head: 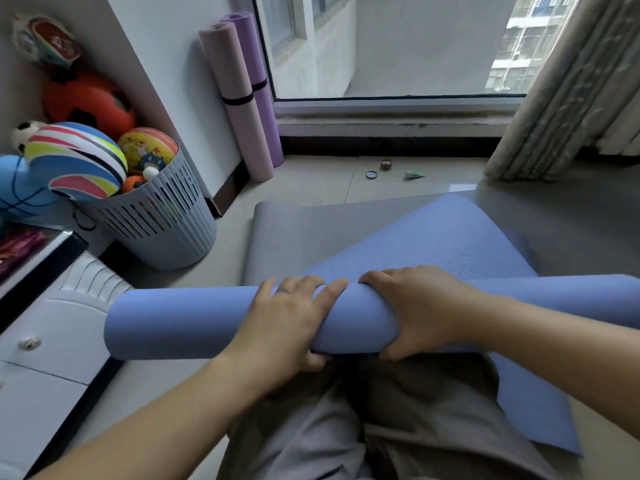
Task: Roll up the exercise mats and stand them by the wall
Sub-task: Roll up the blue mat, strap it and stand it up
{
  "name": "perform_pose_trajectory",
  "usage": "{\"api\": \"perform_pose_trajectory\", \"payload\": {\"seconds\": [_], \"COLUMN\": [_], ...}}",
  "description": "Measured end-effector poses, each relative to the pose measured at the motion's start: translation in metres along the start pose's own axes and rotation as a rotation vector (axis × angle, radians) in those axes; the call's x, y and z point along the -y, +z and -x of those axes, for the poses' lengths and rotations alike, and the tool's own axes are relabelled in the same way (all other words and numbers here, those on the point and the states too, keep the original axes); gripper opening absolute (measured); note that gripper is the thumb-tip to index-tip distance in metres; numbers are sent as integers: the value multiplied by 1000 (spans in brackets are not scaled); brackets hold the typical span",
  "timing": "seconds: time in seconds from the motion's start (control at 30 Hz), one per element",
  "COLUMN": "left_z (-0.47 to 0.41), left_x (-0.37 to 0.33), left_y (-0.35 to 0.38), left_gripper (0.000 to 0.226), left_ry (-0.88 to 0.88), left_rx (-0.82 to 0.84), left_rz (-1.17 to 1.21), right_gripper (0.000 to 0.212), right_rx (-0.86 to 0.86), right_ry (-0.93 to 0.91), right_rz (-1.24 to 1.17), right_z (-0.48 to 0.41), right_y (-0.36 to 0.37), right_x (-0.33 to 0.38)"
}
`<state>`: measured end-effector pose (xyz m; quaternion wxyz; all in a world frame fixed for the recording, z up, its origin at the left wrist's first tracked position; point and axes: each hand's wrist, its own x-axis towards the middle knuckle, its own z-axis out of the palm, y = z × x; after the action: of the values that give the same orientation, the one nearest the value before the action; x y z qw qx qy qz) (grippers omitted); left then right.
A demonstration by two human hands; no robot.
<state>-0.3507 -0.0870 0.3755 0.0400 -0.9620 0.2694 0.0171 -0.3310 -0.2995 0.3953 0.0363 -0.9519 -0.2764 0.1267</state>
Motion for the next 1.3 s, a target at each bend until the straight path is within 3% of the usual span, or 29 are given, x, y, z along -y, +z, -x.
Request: {"api": "perform_pose_trajectory", "payload": {"seconds": [0.13, 0.27, 0.5, 0.57, 0.7, 0.87, 0.97, 1.07, 1.17, 1.3], "left_z": [-14, -12, 9, 5, -9, -39, -39, -23, -25, -43], "left_x": [4, -1, -12, -4, 13, 29, 25, 9, 10, 25], "left_y": [-29, -57, -31, -32, -33, -37, -38, -26, -23, -29], "left_gripper": [91, 86, 73, 68, 70, 71, 75, 89, 90, 92], "left_ry": [24, 46, 80, 83, 66, 50, 42, 96, 97, 74], "left_rx": [-50, -37, 188, 227, 441, 669, 559, 282, 253, 443], "left_rz": [48, 34, 168, 257, 440, 567, 534, 240, 257, 421], "right_gripper": [79, 80, 78, 80, 96, 91, 89, 86, 94, 101], "right_rx": [152, 185, 319, 291, 71, 137, 285, 358, 250, -35], "right_ry": [4, -36, -75, -81, -97, -34, -3, 37, 39, -3], "right_rz": [-71, -93, -271, -212, 113, -14, -176, -262, -157, 155], "right_z": [-6, -3, 12, 14, 28, 8, -9, -15, -8, 9], "right_y": [-37, -61, -11, -11, -2, -6, -17, -19, -15, 8], "right_x": [-16, -21, -7, -5, 13, 6, -5, -11, -6, 11]}}
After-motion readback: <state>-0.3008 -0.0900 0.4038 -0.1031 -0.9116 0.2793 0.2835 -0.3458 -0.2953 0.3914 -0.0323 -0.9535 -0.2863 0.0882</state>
